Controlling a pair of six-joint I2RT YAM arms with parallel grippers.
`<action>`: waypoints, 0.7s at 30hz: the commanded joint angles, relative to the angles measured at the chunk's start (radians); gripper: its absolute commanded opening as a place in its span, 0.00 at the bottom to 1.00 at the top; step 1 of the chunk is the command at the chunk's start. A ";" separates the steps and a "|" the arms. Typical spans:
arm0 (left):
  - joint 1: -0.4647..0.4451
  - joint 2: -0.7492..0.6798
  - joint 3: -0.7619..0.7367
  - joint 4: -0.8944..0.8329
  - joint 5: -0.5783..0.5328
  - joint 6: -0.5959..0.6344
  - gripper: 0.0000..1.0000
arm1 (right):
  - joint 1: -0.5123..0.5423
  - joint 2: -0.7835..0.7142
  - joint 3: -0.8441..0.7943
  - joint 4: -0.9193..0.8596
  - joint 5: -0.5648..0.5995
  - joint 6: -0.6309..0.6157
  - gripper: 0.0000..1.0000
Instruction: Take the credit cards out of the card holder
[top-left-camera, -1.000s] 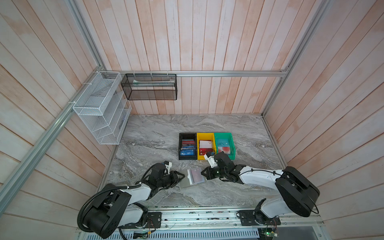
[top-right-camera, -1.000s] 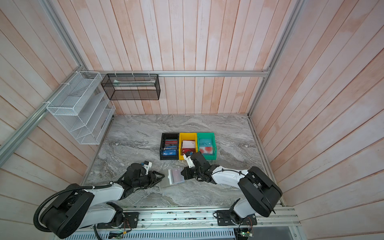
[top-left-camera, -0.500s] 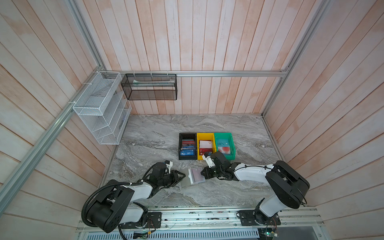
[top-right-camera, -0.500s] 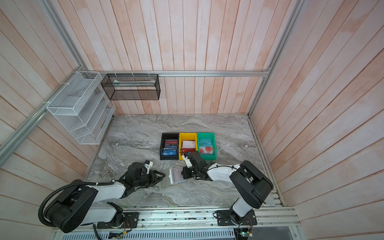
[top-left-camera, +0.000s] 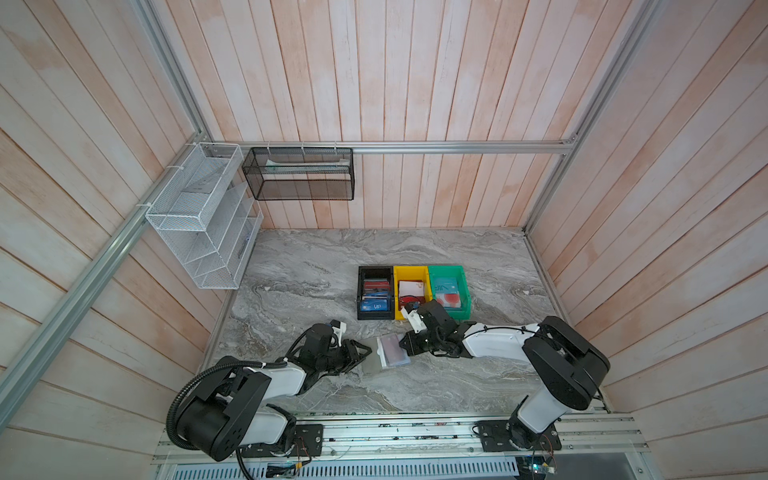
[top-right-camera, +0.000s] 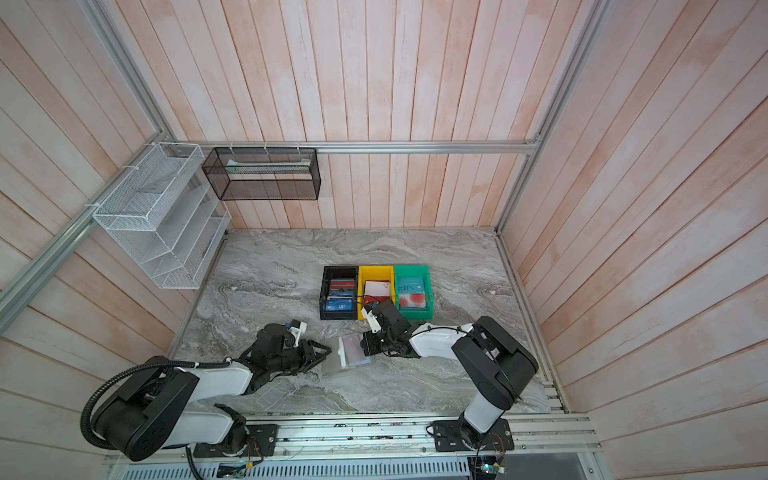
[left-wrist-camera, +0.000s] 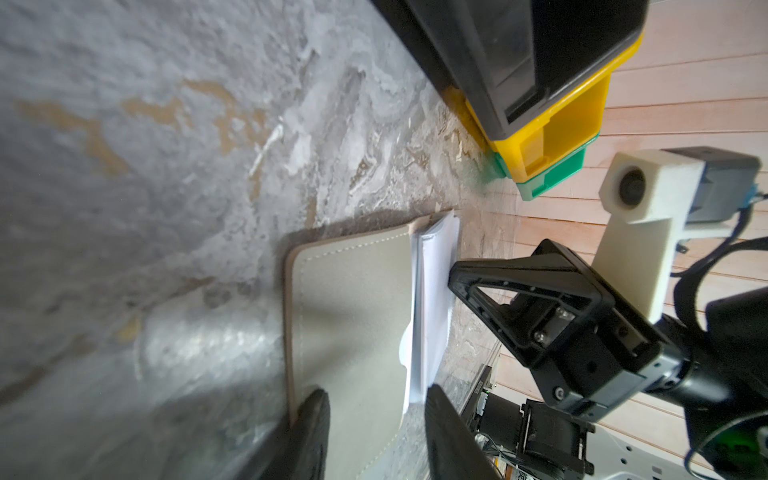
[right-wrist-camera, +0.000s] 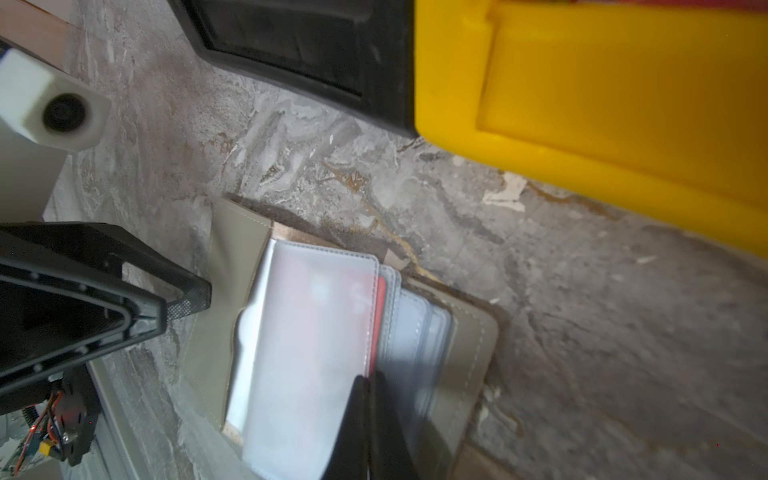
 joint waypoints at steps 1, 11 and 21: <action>-0.006 0.040 -0.017 -0.065 -0.059 0.018 0.42 | 0.010 0.047 -0.024 -0.066 0.009 -0.006 0.00; -0.006 0.051 -0.023 -0.055 -0.061 0.018 0.42 | 0.021 0.006 -0.056 -0.053 -0.059 -0.031 0.00; -0.006 0.051 -0.030 -0.051 -0.061 0.018 0.42 | -0.001 -0.037 -0.050 -0.125 0.008 -0.060 0.00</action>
